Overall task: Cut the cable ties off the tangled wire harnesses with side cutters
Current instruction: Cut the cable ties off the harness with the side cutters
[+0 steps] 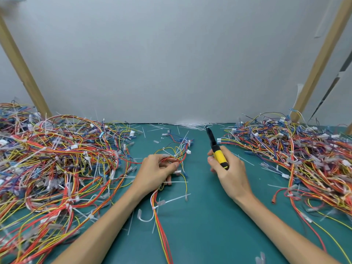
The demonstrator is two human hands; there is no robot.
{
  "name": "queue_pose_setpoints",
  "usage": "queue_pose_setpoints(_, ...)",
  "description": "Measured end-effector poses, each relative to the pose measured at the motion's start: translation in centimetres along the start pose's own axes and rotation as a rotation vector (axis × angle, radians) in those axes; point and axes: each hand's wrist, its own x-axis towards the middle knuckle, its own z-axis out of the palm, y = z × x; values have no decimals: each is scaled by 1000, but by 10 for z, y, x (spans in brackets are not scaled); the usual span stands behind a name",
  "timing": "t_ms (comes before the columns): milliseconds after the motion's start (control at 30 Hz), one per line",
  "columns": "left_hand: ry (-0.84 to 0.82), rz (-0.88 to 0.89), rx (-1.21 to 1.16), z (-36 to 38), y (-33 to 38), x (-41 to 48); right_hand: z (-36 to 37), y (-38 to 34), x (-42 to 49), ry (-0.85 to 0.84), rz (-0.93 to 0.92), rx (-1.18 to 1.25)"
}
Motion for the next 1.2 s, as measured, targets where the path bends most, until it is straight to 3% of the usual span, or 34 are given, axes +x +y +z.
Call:
queue_pose_setpoints(300,-10,1,-38,2,-3,1,1,2,0,1,-20,-122)
queue_pose_setpoints(567,13,-4,-58,3,-7,4,0,1,0,-95,17,17)
queue_pose_setpoints(800,23,11,-43,4,-7,5,4,-1,-6,-125,-186,-292)
queue_pose_setpoints(1067,80,45,-21,3,-2,3,5,1,-6,-31,-66,-603)
queue_pose_setpoints(1200,186,117,-1,3,0,2,7,-4,-10,-51,-149,-662)
